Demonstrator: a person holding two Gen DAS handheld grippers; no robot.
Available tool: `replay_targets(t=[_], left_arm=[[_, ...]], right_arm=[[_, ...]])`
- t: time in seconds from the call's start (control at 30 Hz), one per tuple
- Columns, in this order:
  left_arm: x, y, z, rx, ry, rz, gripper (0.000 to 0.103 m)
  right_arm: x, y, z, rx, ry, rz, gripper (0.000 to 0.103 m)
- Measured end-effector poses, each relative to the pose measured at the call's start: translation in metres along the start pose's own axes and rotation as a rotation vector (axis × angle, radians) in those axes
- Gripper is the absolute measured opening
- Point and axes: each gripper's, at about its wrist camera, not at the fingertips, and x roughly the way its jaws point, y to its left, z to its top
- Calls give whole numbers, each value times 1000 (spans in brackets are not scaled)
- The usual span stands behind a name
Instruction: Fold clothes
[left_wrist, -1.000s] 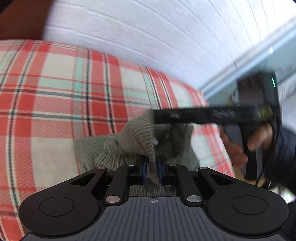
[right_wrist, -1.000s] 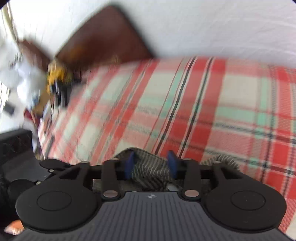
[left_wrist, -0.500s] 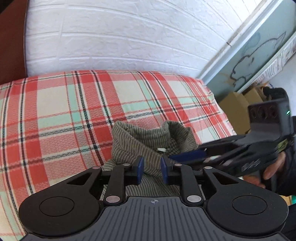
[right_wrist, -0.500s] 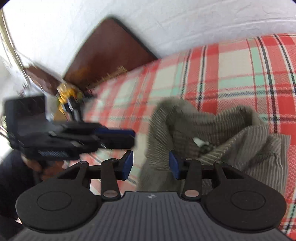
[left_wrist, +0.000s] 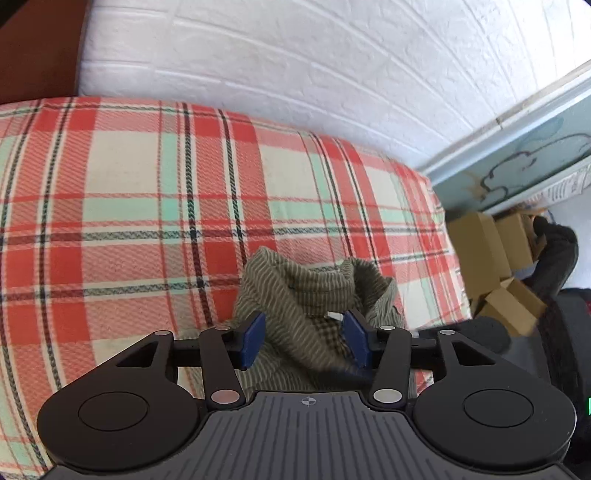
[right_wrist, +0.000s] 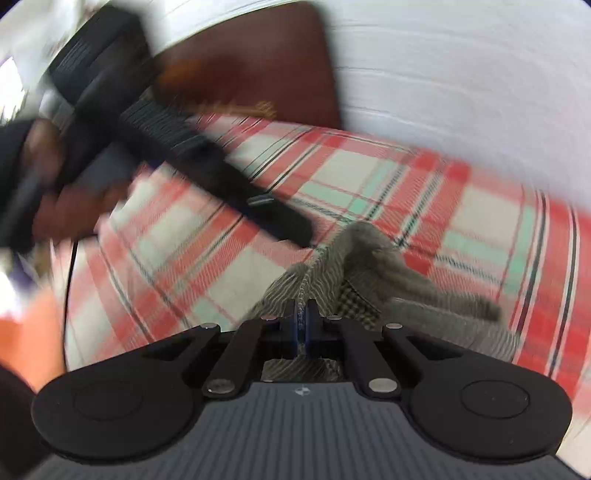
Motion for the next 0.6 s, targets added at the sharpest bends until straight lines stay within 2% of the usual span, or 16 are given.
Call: replay_targets(t=[0.1,0.17,0.2,0.23,0.27,0.3,0.4,0.5,0.53,0.57,0.6], left_arm=[[15,-5,8,25,56,35,66],[25,-8,12,45,84,71,60],[31,-9,13,54,96,89,51],[35,-9,14,51,107,104,32],[40,-8,15,49,119,119,21],[42,-8,15,41,120,129,0],[38,-10,11,42,87,93,0],[29,-7,7,14,56,67,0],[27,-6,5,1,48,60,0],[24,-2,2,-18,41,48,0],[21,2,-2,-37,34,36,0]], right_arm=[[1,18,-3,-106,7,-19,4],[1,23,-6,-130,14,-20,4],[2,24,-6,-127,16,-16,4],[2,24,-7,-125,19,-12,4],[2,25,-8,-123,21,-10,4],[2,25,-9,-121,20,-10,4],[-1,22,-10,-98,11,-18,5],[-9,12,-13,-2,-16,12,13],[-14,5,-13,55,-35,42,25],[-18,-4,-13,125,-56,78,32],[-24,-15,-14,222,-82,126,46]])
